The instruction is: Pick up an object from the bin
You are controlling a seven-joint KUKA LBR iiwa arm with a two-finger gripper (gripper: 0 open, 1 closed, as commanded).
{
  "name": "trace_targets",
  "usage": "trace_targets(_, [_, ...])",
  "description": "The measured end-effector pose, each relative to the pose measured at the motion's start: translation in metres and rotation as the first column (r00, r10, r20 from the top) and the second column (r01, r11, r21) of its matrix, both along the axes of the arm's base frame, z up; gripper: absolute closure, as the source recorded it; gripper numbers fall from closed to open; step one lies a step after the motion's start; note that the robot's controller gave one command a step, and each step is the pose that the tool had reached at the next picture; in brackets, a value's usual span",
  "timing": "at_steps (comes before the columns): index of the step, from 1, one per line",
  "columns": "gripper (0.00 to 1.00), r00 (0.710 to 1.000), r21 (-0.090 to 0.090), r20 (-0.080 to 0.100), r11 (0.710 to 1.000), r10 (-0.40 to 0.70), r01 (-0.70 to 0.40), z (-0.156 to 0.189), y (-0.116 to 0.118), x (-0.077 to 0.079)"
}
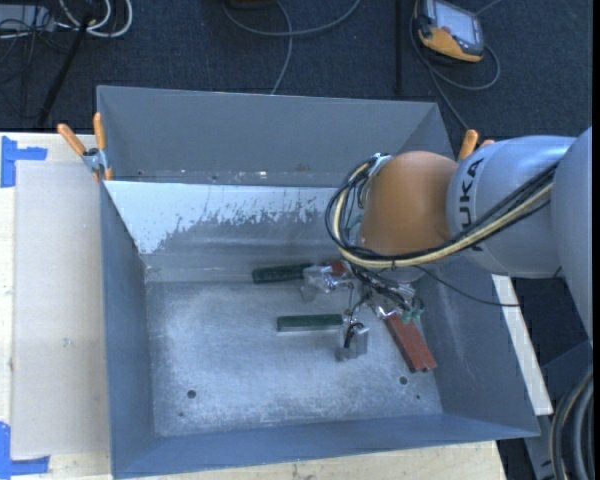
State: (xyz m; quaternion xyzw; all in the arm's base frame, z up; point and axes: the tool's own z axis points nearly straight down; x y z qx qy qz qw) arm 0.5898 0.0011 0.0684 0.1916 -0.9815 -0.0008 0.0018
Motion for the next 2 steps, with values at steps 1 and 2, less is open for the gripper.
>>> trace_targets(1, [1.00,1.000,0.000,0.003,1.000,-0.001,0.001,0.002,0.000,0.001])
trace_targets(2, [1.00,0.965,-0.003,0.012,0.965,0.261,-0.261,0.133,-0.029,0.015])
